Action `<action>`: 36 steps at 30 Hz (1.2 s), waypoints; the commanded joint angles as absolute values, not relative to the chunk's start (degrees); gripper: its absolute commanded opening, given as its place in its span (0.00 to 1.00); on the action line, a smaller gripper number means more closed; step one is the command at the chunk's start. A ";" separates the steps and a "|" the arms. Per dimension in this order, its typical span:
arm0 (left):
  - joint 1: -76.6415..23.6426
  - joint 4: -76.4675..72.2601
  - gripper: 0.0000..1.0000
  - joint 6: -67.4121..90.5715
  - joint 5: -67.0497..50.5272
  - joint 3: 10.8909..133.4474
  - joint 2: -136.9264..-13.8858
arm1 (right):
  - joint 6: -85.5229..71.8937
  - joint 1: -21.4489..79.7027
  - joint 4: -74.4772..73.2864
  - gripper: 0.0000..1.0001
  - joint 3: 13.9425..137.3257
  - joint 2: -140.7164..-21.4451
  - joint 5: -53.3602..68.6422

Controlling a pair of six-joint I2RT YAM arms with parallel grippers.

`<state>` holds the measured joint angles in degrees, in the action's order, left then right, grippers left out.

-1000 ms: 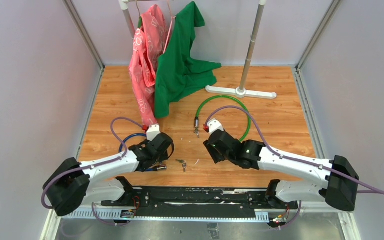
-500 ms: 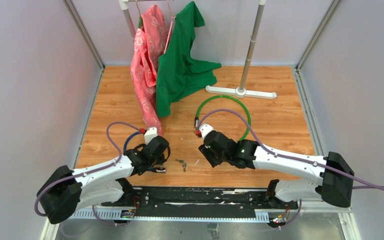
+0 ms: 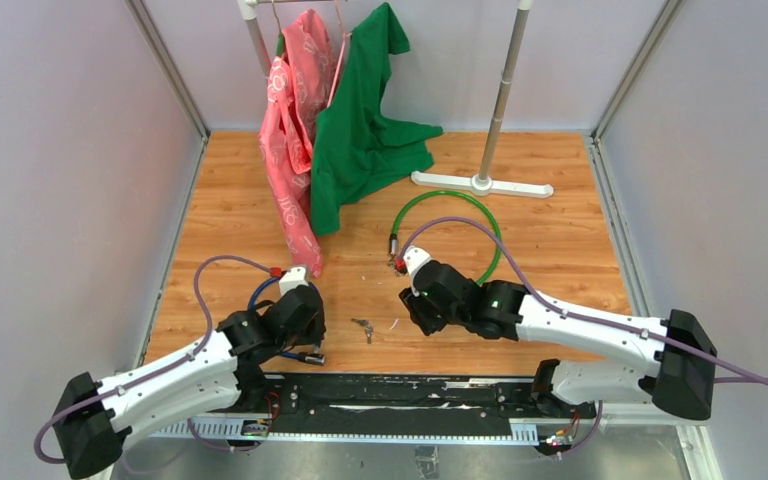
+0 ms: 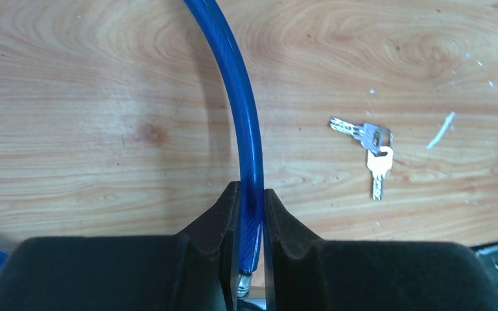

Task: Unlock with the key

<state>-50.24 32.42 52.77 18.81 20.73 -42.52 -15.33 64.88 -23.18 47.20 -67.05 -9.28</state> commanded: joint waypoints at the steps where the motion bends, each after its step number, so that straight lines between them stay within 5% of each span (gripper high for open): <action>1: -52.32 35.25 0.00 53.81 16.07 21.54 -38.64 | -18.45 65.74 -23.51 0.41 46.81 -63.35 -7.80; 19: -64.81 33.90 0.00 41.44 22.34 34.75 -45.10 | -25.17 65.74 -26.51 0.40 41.22 -48.31 -11.69; 36: -67.52 19.09 0.00 25.53 22.28 51.46 -70.90 | -33.03 65.65 -38.23 0.37 40.31 -33.77 -31.91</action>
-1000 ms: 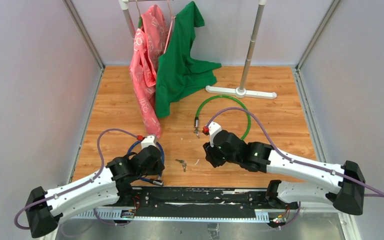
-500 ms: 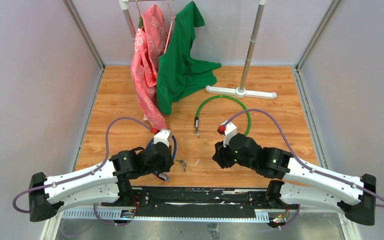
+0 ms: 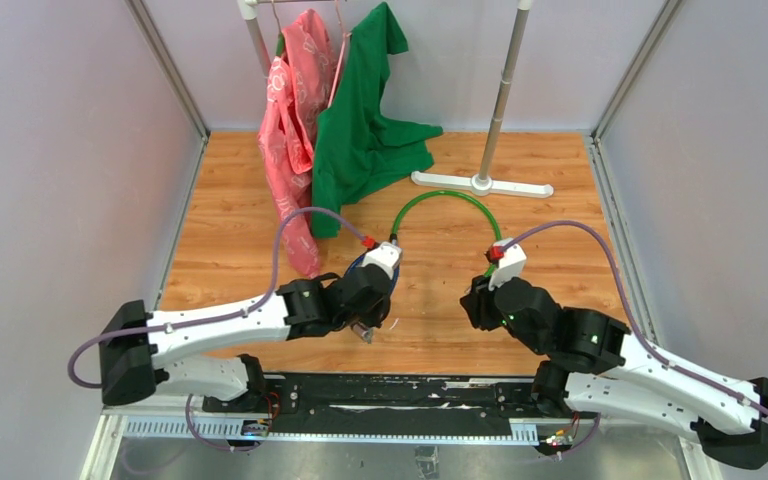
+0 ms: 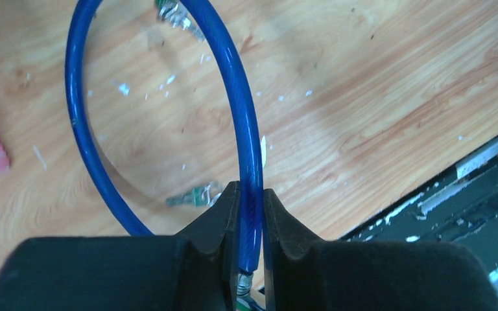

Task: Unlock with the key

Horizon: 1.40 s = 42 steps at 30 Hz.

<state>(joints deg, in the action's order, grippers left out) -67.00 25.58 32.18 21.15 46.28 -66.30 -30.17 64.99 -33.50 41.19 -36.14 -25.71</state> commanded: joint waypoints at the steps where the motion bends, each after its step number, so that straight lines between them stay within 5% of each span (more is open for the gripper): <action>1: -67.52 18.12 0.00 23.93 22.18 52.95 -73.21 | -33.21 65.68 -38.94 0.37 40.48 -33.41 -32.43; 16: -66.36 12.70 0.00 7.94 17.83 68.83 -97.09 | -33.77 65.68 -42.43 0.36 41.31 -31.92 -34.49; 42: -68.74 12.88 0.00 -9.05 9.16 72.67 -110.21 | -34.55 65.61 -44.03 0.36 41.61 -32.56 -40.32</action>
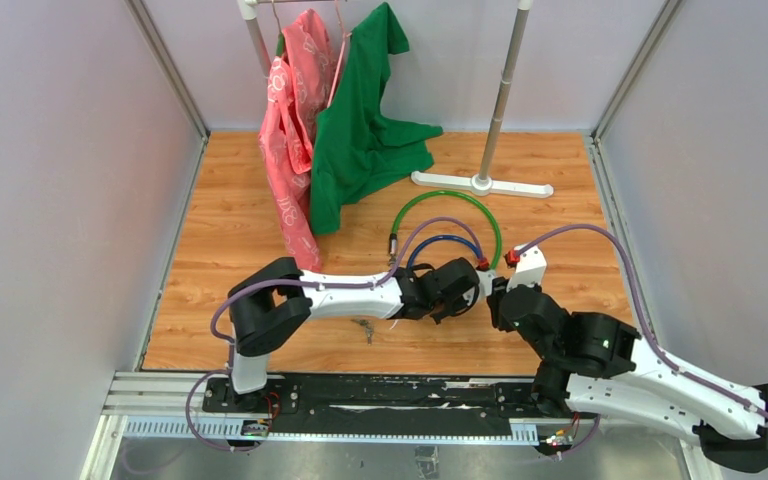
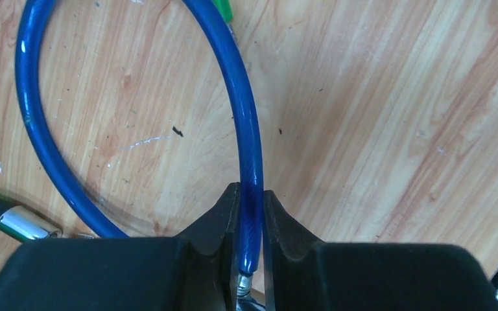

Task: Unlock with the key

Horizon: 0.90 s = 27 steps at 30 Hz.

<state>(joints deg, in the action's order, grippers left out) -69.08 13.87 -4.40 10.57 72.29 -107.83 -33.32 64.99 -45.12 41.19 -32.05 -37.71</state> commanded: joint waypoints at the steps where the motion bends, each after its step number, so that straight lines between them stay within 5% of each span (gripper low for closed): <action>1: -68.46 12.79 0.00 -9.06 8.76 72.43 -110.35 | -34.66 65.65 -44.03 0.36 41.75 -32.68 -40.14; 5: -68.17 12.30 0.08 -8.67 8.07 70.81 -109.22 | -34.71 65.65 -44.04 0.36 42.17 -33.01 -39.83; 14: -68.12 10.60 0.54 -4.08 6.40 66.40 -104.02 | -34.87 65.65 -43.12 0.36 42.41 -34.29 -38.97; 27: -67.94 20.39 0.70 9.09 17.98 65.21 -90.00 | -31.66 65.65 -41.86 0.38 44.70 -36.27 -34.97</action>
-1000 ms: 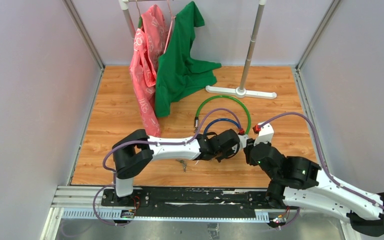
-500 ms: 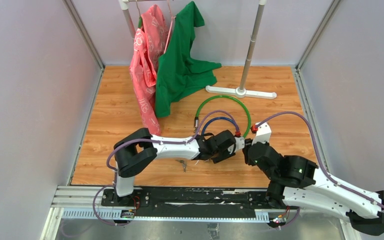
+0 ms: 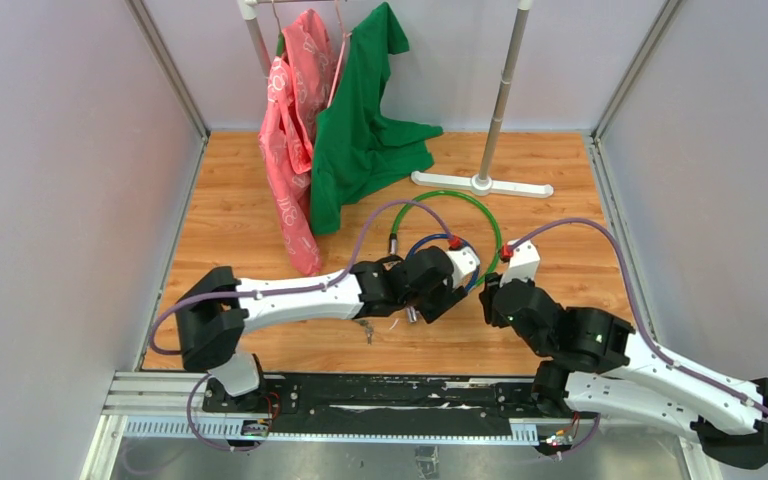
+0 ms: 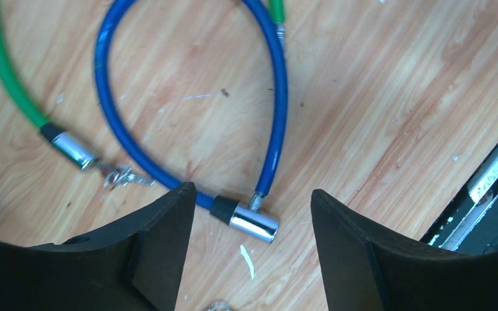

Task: Unlock with the key

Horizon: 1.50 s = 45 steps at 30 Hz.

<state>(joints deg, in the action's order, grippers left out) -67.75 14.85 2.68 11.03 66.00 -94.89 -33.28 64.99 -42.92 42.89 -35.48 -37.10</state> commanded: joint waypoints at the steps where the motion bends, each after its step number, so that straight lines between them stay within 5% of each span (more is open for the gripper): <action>1: -67.94 21.66 0.71 10.67 19.63 64.34 -88.51 | -31.23 65.65 -41.50 0.38 44.83 -36.78 -34.03; 8: -67.71 31.15 0.79 21.70 29.13 55.41 -77.14 | -27.33 65.69 -36.82 0.40 46.23 -43.88 -25.53; 20: -63.49 42.83 0.74 35.36 33.15 41.91 -58.76 | -20.48 66.02 -26.59 0.42 47.34 -58.96 -4.64; 30: -58.00 52.68 0.75 29.06 31.24 50.87 -50.38 | -6.03 73.44 -17.46 0.44 48.78 -68.48 1.61; 41: -45.99 46.52 0.99 21.21 25.05 49.06 -45.13 | 9.48 74.44 -5.98 0.43 45.14 -68.05 3.57; 45: -44.79 44.80 1.00 20.98 26.35 47.17 -44.17 | 16.38 74.42 -6.23 0.41 44.64 -69.06 4.59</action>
